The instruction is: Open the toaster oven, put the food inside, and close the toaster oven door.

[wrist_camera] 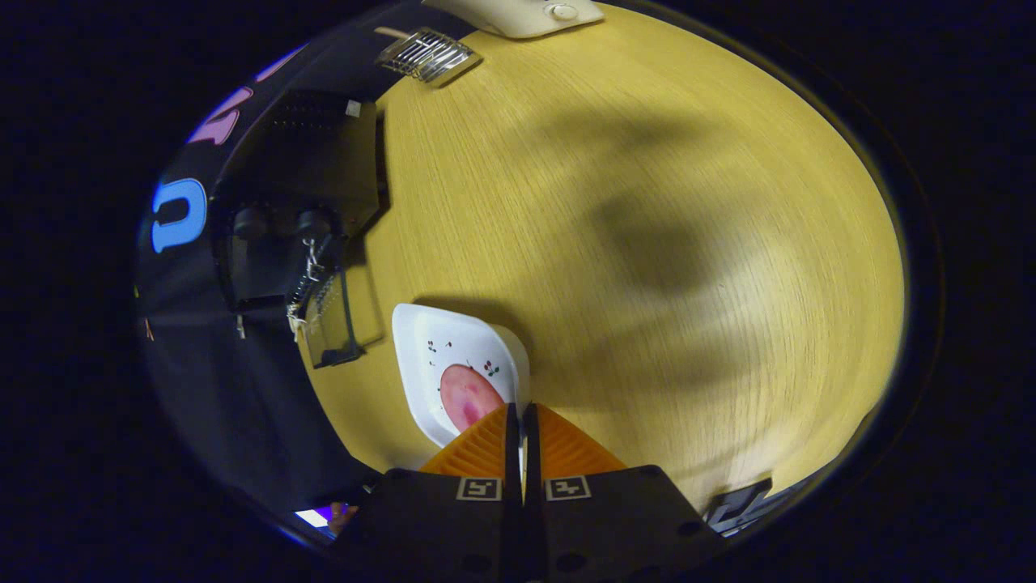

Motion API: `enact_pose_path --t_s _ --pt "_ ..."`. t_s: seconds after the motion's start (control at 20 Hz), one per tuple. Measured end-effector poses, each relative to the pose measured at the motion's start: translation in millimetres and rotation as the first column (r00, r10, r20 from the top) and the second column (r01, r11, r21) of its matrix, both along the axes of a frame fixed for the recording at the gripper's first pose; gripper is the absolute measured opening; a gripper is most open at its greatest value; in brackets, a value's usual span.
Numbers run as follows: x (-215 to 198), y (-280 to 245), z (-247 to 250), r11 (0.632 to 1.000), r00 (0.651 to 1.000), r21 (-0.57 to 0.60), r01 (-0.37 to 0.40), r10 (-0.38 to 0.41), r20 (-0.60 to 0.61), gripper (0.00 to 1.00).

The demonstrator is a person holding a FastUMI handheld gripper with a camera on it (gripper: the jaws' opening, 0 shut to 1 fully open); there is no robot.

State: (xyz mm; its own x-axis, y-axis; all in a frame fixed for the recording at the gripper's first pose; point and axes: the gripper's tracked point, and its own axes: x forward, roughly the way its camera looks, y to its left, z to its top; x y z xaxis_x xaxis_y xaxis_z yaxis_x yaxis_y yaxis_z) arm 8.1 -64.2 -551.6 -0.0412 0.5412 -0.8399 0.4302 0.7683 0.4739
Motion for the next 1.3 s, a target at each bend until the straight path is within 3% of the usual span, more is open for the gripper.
enact_pose_path --t_s 0.15,0.4,0.6,0.65,0.8,1.0,1.2,1.3 --pt "-3.7 6.9 34.4 0.984 0.985 0.06 0.169 -0.171 0.012 0.05" --pt "-10.6 58.7 61.4 0.895 0.906 0.143 0.422 -0.42 -0.046 0.05" --pt "5.1 130.6 69.2 0.764 0.786 0.183 0.618 -0.605 -0.126 0.05" --pt "11.8 150.1 71.5 0.749 0.771 0.188 0.636 -0.624 -0.126 0.05" --pt "40.5 197.3 68.6 0.749 0.763 0.15 0.645 -0.641 -0.082 0.05" --pt "105.8 247.0 65.3 0.652 0.664 0.132 0.747 -0.742 -0.09 0.05" --pt "146.2 283.5 45.5 0.609 0.613 0.068 0.79 -0.783 -0.103 0.05" --pt "173.6 297.1 43.5 0.538 0.545 0.087 0.838 -0.83 -0.122 0.05"
